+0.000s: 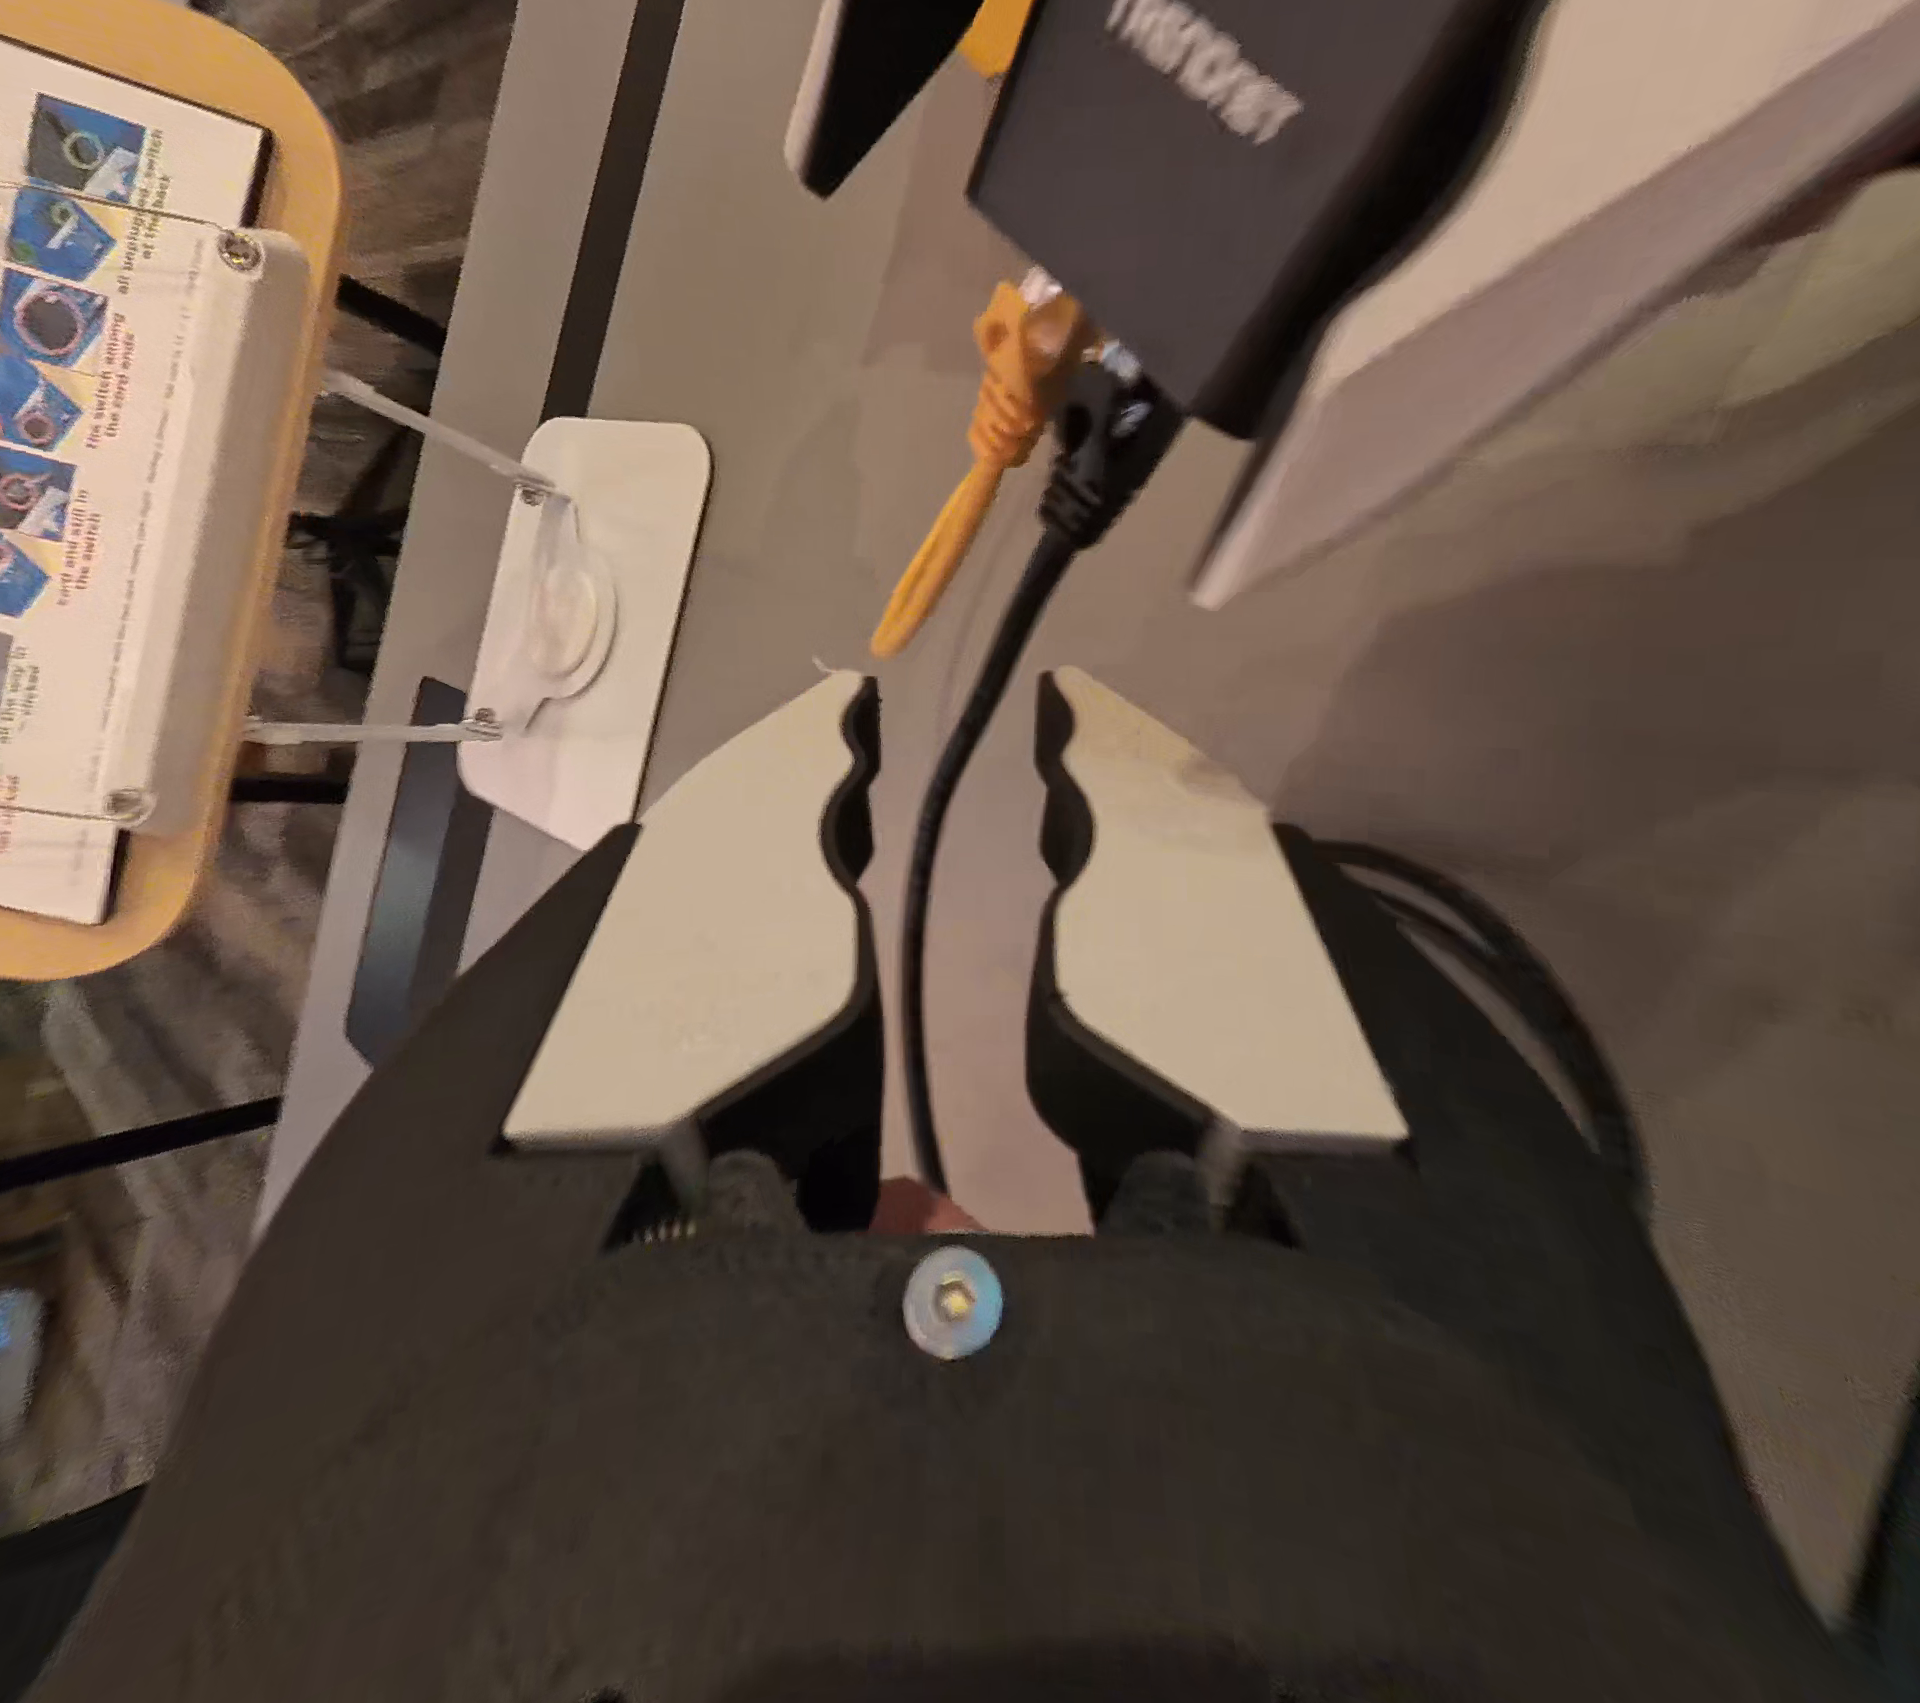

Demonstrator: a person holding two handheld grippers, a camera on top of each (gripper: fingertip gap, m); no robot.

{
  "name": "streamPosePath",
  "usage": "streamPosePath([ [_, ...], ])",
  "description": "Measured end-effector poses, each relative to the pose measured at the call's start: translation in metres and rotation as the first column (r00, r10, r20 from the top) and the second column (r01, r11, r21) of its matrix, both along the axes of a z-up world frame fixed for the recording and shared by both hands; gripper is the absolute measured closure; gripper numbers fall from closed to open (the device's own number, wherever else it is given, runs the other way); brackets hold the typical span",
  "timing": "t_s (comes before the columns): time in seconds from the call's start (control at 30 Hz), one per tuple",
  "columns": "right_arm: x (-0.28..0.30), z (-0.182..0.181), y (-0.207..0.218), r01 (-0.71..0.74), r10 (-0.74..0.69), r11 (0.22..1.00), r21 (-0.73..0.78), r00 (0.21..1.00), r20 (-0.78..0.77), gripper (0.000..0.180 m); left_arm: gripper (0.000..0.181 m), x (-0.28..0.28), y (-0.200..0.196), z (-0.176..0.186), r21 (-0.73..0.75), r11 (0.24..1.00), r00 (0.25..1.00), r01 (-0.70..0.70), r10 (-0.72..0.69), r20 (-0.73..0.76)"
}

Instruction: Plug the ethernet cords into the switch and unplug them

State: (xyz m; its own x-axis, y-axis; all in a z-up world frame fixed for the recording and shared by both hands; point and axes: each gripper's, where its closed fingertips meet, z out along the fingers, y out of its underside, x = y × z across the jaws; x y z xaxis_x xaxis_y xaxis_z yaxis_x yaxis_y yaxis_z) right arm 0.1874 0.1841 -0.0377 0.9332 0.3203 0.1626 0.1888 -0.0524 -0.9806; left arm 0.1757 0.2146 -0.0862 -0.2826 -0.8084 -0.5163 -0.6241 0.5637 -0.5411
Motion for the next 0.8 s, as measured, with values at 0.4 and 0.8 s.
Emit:
streamPosePath([
  [0.4,-0.023,0.006,-0.001,-0.033,0.033,0.999,-0.016,0.999,0.003,0.107,0.179,-0.009,-0.003,0.022,-0.067,0.981,0.980,0.184,-0.178,0.084],
  [0.8,-0.042,0.031,-0.009,-0.120,0.122,0.992,0.039,0.992,-0.035,0.106,0.174,-0.005,-0.007,-0.001,0.068,0.984,0.980,0.162,-0.169,0.109],
])
